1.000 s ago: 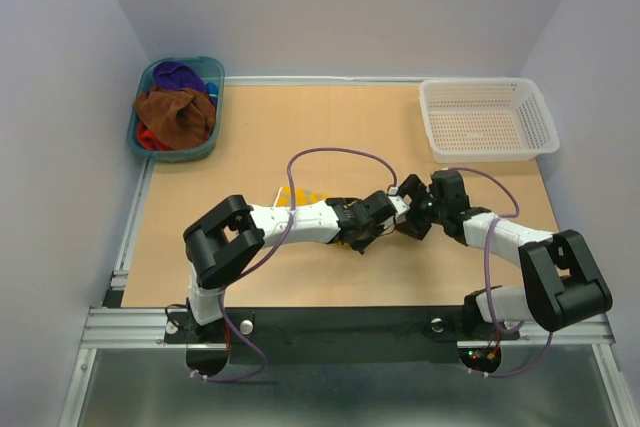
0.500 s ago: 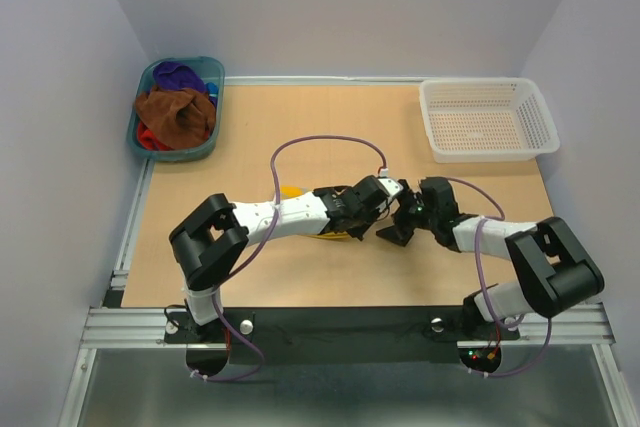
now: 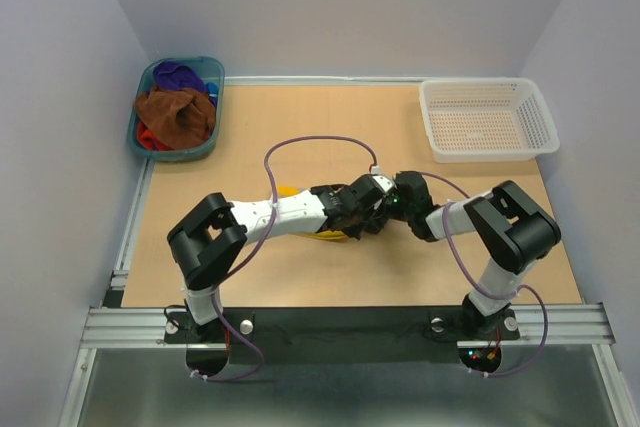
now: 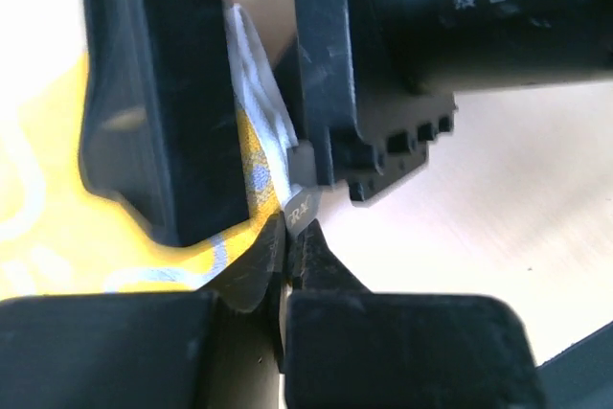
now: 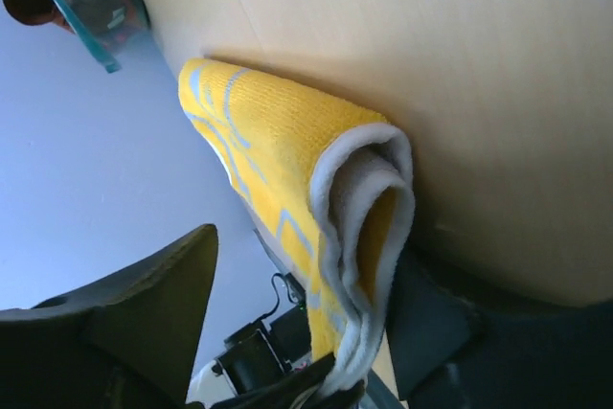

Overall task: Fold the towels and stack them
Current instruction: Fold the towel, then neatly place the folded towel into the bin

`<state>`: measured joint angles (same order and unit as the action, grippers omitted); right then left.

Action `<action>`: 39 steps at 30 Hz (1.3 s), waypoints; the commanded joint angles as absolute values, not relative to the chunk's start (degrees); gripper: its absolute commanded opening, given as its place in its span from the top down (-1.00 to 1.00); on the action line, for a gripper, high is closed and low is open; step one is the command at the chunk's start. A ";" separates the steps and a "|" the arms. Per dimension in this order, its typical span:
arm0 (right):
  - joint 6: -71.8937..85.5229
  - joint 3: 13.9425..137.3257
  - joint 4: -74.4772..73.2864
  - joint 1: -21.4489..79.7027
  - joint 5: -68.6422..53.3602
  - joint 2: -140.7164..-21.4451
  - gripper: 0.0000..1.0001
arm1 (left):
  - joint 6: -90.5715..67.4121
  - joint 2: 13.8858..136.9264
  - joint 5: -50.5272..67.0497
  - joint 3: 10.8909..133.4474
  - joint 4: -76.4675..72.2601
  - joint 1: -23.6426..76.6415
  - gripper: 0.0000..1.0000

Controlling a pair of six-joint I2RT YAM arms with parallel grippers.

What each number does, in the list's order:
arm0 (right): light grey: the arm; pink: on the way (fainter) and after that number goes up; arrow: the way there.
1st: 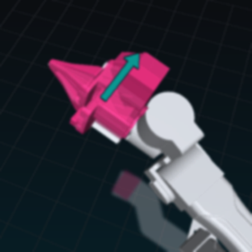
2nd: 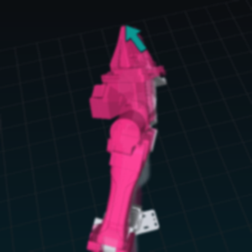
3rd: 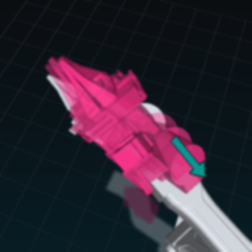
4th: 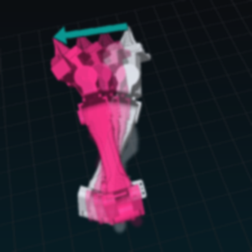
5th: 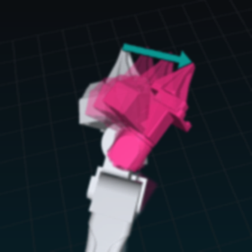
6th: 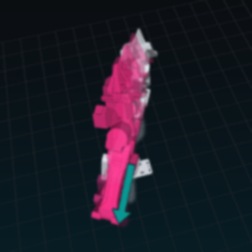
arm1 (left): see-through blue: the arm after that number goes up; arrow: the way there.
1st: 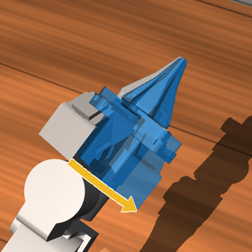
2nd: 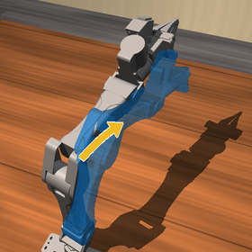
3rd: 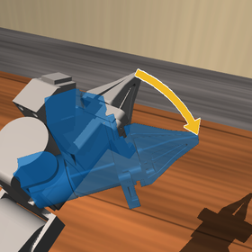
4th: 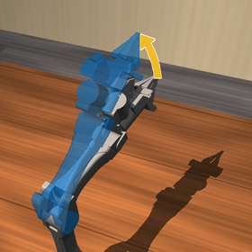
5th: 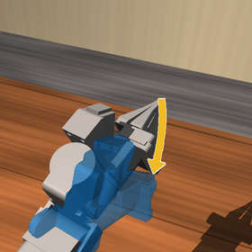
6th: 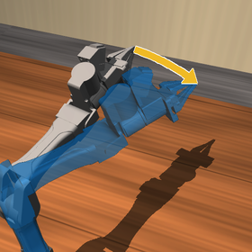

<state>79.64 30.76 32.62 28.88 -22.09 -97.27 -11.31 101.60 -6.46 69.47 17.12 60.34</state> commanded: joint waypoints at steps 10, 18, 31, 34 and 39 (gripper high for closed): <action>65.94 35.76 21.72 31.03 -16.00 -100.82 0.99 | -14.85 98.88 -4.92 72.15 12.65 61.09 0.47; 46.17 45.51 2.95 27.25 -13.37 -96.95 0.99 | -14.42 88.45 -3.97 70.93 13.28 55.03 -0.54; 2.91 81.98 -34.52 19.00 -2.29 -101.95 0.99 | -9.31 71.63 -12.13 54.94 1.50 30.08 -0.69; -4.37 94.17 -40.68 13.47 -3.42 -105.02 0.99 | -8.88 71.97 -12.57 51.50 -1.50 28.57 -0.71; -10.45 108.26 -50.43 7.22 -7.29 -110.65 0.99 | -9.23 76.01 -15.11 52.12 -1.41 28.30 -0.71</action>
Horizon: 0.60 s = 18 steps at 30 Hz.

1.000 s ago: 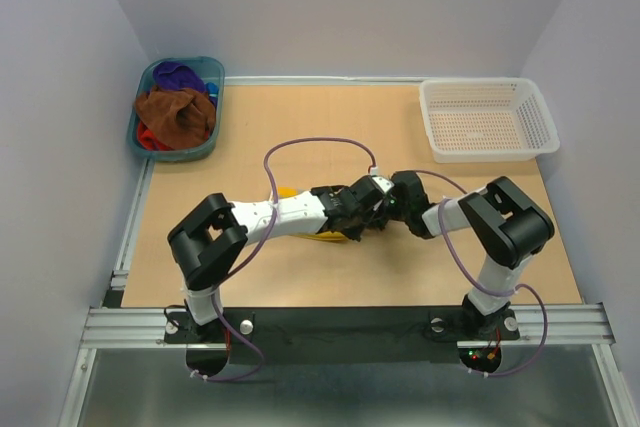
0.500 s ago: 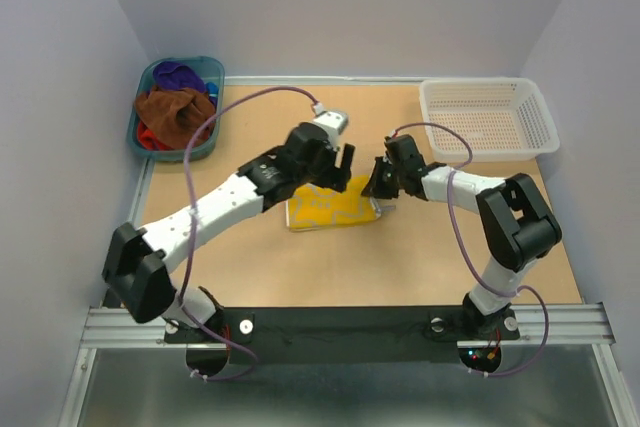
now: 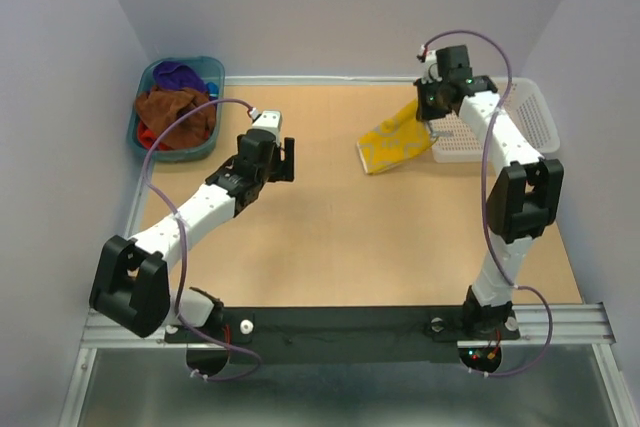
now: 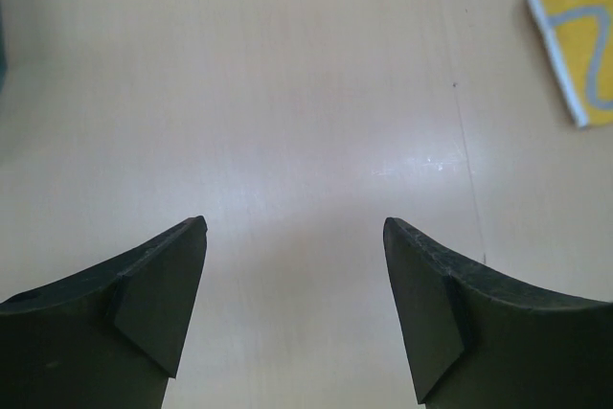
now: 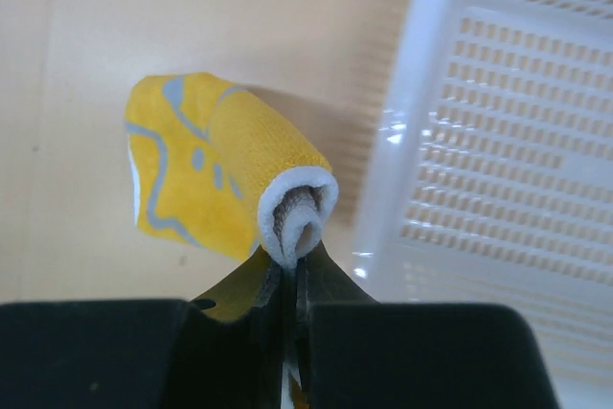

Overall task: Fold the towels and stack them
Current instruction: Neatly place the folded towel into the bin

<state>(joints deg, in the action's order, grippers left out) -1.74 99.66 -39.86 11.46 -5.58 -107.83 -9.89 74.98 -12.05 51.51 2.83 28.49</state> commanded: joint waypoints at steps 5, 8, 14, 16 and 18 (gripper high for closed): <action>-15.90 117.41 -54.05 3.52 -6.69 -115.22 0.99 | -9.93 78.57 -15.30 51.51 -2.46 27.95 -0.71; -18.27 121.11 -54.14 0.37 -5.63 -117.24 0.99 | -9.93 79.71 -14.41 50.63 -4.21 27.86 -0.71; -23.63 126.38 -52.92 -3.60 3.67 -122.43 0.99 | -9.67 82.35 -13.71 49.57 -5.98 27.95 -0.70; -24.78 127.00 -50.90 -4.04 7.99 -123.74 0.99 | -10.02 83.75 -13.36 49.66 -6.06 27.95 -0.70; -25.66 128.66 -50.01 -4.92 9.13 -125.67 0.99 | -10.11 84.37 -12.66 49.57 -6.06 27.86 -0.69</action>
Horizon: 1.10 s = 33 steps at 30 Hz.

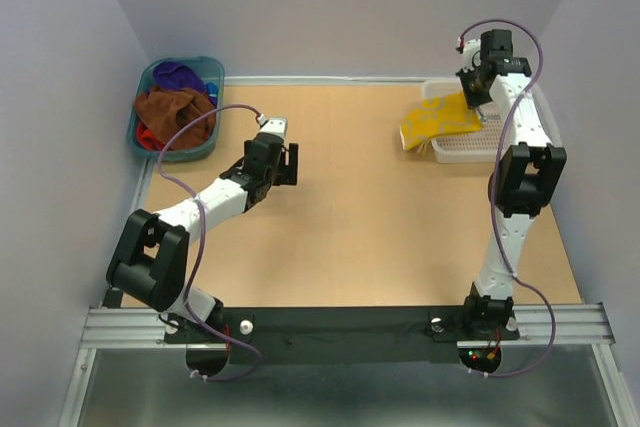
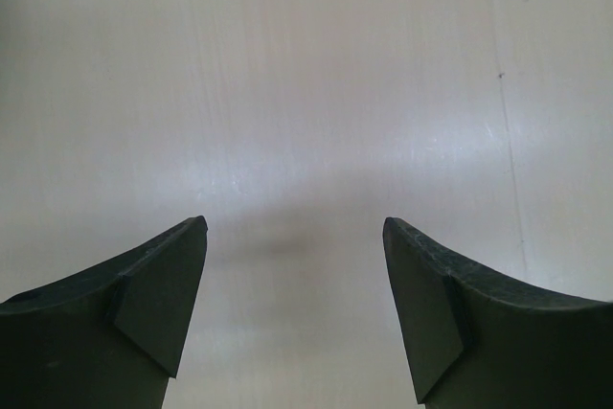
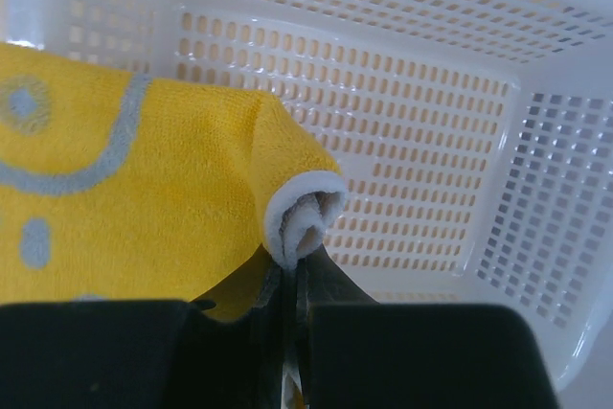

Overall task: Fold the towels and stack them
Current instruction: Neatly place the folded towel into the bin

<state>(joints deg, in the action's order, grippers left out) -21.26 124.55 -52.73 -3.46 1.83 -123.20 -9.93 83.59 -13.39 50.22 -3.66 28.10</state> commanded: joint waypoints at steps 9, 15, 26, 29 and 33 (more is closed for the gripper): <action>-28.56 129.81 -46.06 -6.33 14.68 -130.16 0.99 | -10.20 86.31 -12.13 49.31 -6.15 27.86 -0.69; -30.06 129.11 -43.60 -7.12 16.52 -131.13 0.99 | -10.11 87.10 -11.95 49.31 -6.07 27.86 -0.69; -32.52 127.09 -40.08 -8.17 19.33 -133.77 0.99 | -10.02 88.15 -11.60 49.40 -6.06 27.86 -0.69; -32.96 126.91 -39.29 -8.52 19.51 -134.56 0.99 | -10.02 88.33 -11.51 49.48 -6.06 27.86 -0.69; -33.05 126.13 -37.71 -8.79 22.05 -135.61 0.99 | -10.02 88.33 -11.43 49.48 -5.89 27.77 -0.69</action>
<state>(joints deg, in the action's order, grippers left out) -32.08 127.11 -41.58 -8.03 18.90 -134.82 -9.96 88.36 -11.53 50.11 -4.47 28.01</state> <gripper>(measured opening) 0.067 0.847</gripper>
